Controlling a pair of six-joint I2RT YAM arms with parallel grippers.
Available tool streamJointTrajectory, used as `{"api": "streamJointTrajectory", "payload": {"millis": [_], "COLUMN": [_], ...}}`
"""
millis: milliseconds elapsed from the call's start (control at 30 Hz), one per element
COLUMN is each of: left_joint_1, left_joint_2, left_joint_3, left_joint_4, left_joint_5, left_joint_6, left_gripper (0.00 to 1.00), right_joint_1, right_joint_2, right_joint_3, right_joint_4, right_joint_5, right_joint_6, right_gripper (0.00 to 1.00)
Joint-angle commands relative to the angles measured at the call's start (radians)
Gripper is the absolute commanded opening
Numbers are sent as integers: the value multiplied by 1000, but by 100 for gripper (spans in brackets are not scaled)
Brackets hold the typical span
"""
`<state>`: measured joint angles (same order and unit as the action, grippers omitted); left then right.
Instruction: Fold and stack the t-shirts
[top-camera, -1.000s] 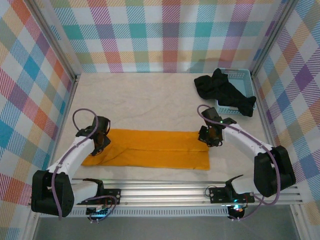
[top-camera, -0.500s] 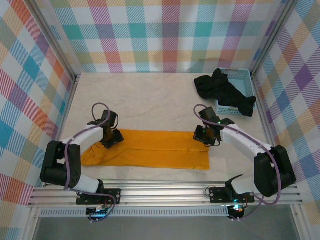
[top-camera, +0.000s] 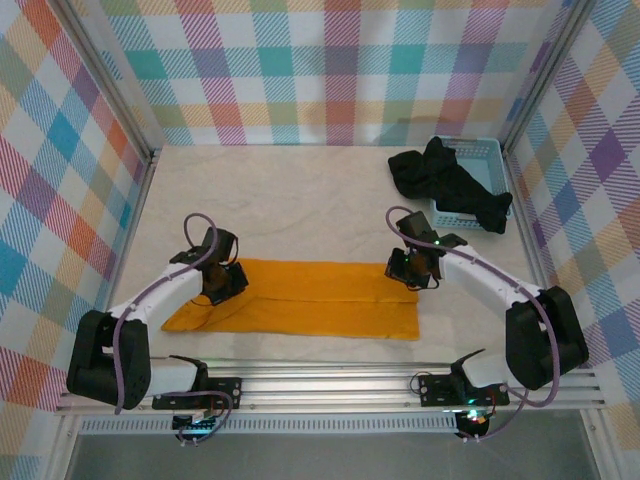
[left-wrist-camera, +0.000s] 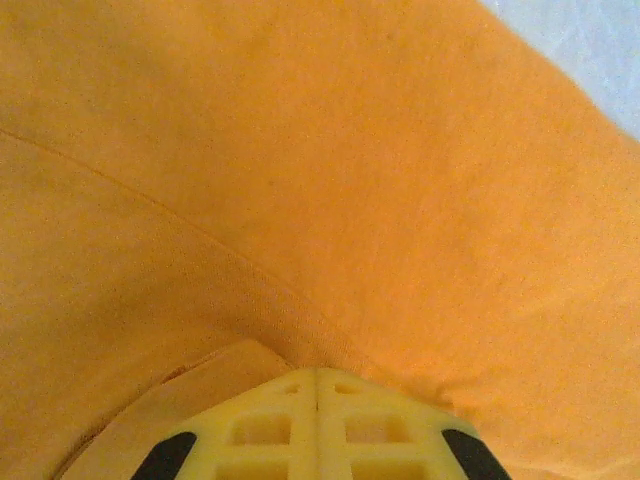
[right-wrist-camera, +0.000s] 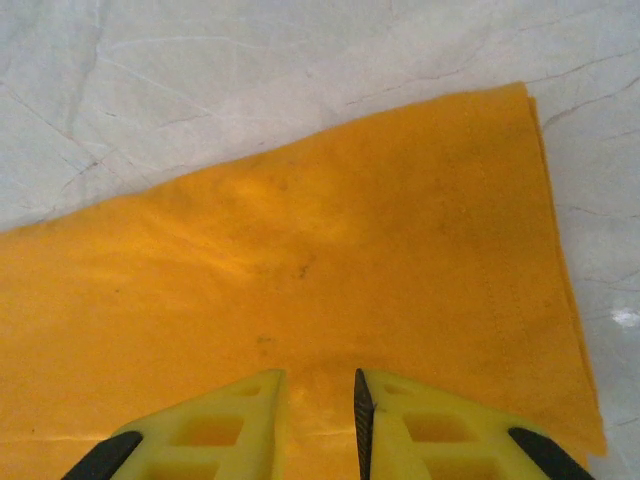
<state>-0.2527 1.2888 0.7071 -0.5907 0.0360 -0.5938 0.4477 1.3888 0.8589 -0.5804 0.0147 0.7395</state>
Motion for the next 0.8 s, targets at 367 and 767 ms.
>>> {"api": "streamJointTrajectory", "payload": {"millis": [367,767], "left_joint_1": [41,-3], "left_joint_2": [56,-27], "left_joint_3": [-14,-83], "left_joint_4": [34,60], "left_joint_5": [-114,-22], "left_joint_6": [-4,-3], "left_gripper": [62,53], "right_joint_1": [11,11], "right_joint_2": [-14,-7], "right_joint_3": [14,9], "right_joint_4": [2,9], "right_joint_5": [-15,-15], "right_joint_6": [-12,-17], "right_gripper": [26,26]}}
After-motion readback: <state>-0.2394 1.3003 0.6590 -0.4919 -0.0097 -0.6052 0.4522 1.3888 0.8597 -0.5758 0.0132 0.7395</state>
